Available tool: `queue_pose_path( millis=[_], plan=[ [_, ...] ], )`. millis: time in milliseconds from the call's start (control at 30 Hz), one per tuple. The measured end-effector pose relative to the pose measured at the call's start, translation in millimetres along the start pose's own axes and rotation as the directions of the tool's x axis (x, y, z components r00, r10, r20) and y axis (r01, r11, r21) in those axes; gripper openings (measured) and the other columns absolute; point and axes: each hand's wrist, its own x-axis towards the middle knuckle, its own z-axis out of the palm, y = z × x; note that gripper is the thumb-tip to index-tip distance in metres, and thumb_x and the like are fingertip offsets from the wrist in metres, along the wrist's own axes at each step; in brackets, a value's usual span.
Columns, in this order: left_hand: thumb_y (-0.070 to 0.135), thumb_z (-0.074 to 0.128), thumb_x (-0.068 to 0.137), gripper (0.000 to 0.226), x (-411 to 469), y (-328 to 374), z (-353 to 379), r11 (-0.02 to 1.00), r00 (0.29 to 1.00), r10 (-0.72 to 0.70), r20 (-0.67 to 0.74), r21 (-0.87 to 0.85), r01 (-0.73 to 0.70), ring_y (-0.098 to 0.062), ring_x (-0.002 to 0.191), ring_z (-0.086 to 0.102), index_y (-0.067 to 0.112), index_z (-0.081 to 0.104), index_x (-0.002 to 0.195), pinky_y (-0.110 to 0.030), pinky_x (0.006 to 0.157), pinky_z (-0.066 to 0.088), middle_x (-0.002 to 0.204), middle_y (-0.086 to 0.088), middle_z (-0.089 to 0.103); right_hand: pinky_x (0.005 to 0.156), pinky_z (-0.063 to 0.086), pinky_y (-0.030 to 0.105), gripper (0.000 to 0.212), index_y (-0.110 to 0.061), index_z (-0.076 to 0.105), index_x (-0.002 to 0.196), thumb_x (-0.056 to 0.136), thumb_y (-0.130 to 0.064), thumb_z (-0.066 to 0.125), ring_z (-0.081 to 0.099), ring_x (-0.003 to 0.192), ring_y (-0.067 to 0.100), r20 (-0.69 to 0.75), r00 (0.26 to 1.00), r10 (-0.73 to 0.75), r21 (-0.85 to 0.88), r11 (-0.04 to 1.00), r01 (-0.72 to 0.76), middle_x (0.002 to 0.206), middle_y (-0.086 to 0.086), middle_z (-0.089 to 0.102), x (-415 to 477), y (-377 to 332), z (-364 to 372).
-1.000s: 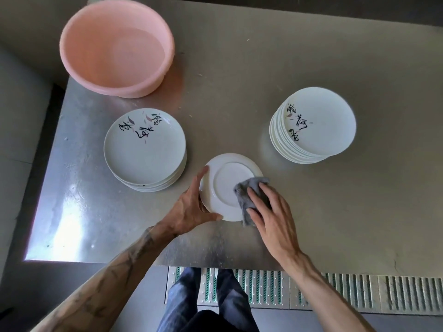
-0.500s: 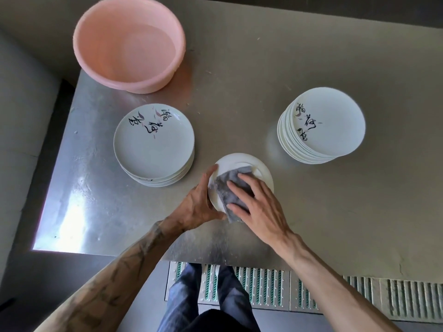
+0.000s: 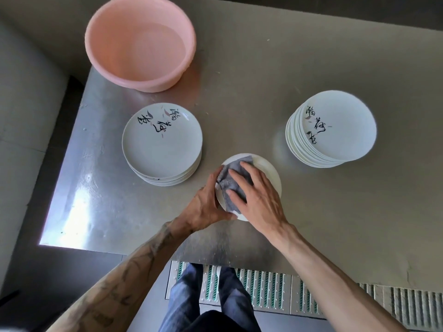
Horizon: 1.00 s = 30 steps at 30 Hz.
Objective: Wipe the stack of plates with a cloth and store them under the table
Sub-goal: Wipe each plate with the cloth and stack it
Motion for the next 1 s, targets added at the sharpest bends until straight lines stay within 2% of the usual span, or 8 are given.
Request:
queue_pose_path(
  millis=[133,267,467,567,667,767,933,1000],
  plan=[
    [0.03,0.099,0.064,0.126,1,0,0,0.999,0.999,-0.036,-0.011,0.009,0.036,-0.018,0.12,0.064,0.03,0.016,0.158,-0.038,0.096,0.058,0.142,0.003,0.059,0.11,0.04,0.036,0.045,-0.019,0.063,0.136,0.099,-0.043,0.06,0.05,0.133,0.026,-0.035,0.994,0.105,0.023,0.994,-0.104,0.15,0.007,0.048,29,0,1],
    [0.028,0.1,0.063,0.127,0,-2,0,0.998,0.999,-0.053,0.007,0.025,0.053,-0.023,0.115,0.065,0.032,0.015,0.158,-0.042,0.095,0.059,0.137,-0.002,0.061,0.109,0.041,0.035,0.044,-0.018,0.063,0.136,0.099,-0.042,0.061,0.051,0.13,0.025,-0.042,0.995,0.088,0.006,0.996,-0.088,0.145,0.006,0.052,28,11,-4],
    [0.03,0.096,0.067,0.125,0,-5,1,0.994,0.999,-0.028,0.034,0.111,0.024,-0.024,0.12,0.056,0.032,0.01,0.158,-0.036,0.103,0.053,0.141,-0.001,0.05,0.106,0.046,0.041,0.044,-0.015,0.062,0.136,0.097,-0.035,0.063,0.05,0.128,0.022,-0.101,0.94,0.325,0.092,0.944,-0.317,0.138,0.0,0.052,-2,52,-22],
    [0.034,0.097,0.064,0.127,0,-6,1,0.989,0.999,-0.039,0.018,0.141,0.036,-0.021,0.109,0.058,0.035,0.012,0.157,-0.019,0.088,0.049,0.133,0.0,0.055,0.108,0.044,0.039,0.044,-0.015,0.059,0.139,0.098,-0.031,0.063,0.049,0.129,0.023,-0.069,0.964,0.258,0.094,0.963,-0.252,0.141,0.0,0.052,9,32,-16],
    [0.036,0.099,0.06,0.129,-1,-2,-1,0.988,0.999,-0.044,0.008,0.152,0.043,-0.017,0.107,0.061,0.034,0.014,0.157,-0.005,0.081,0.046,0.132,0.0,0.06,0.113,0.04,0.039,0.045,-0.013,0.058,0.141,0.1,-0.031,0.059,0.048,0.132,0.026,-0.043,0.997,0.058,0.041,0.998,-0.056,0.145,0.004,0.05,13,16,-7],
    [0.037,0.099,0.06,0.129,-2,9,-1,0.979,0.999,-0.035,0.016,0.202,0.031,-0.023,0.11,0.066,0.032,0.015,0.157,-0.03,0.09,0.058,0.135,-0.001,0.063,0.114,0.041,0.038,0.048,-0.016,0.054,0.145,0.101,-0.034,0.057,0.047,0.136,0.025,0.007,0.993,-0.117,-0.015,0.993,0.117,0.15,0.003,0.047,6,23,-9],
    [0.042,0.096,0.065,0.129,-3,23,3,0.921,0.998,-0.054,0.02,0.388,0.042,-0.035,0.114,0.063,0.019,0.013,0.161,-0.048,0.1,0.051,0.139,-0.011,0.061,0.107,0.045,0.037,0.046,-0.015,0.057,0.142,0.101,-0.035,0.06,0.052,0.125,0.024,-0.023,0.99,0.142,0.017,0.99,-0.141,0.143,0.003,0.051,23,39,-18],
    [0.042,0.096,0.064,0.129,-3,27,4,0.909,0.997,-0.073,0.018,0.412,0.059,-0.034,0.112,0.065,0.018,0.013,0.16,-0.049,0.1,0.051,0.137,-0.01,0.062,0.106,0.044,0.038,0.043,-0.016,0.059,0.14,0.1,-0.033,0.059,0.053,0.124,0.024,-0.046,0.996,0.074,0.004,0.997,-0.074,0.139,0.002,0.053,22,30,-17]
  ],
)
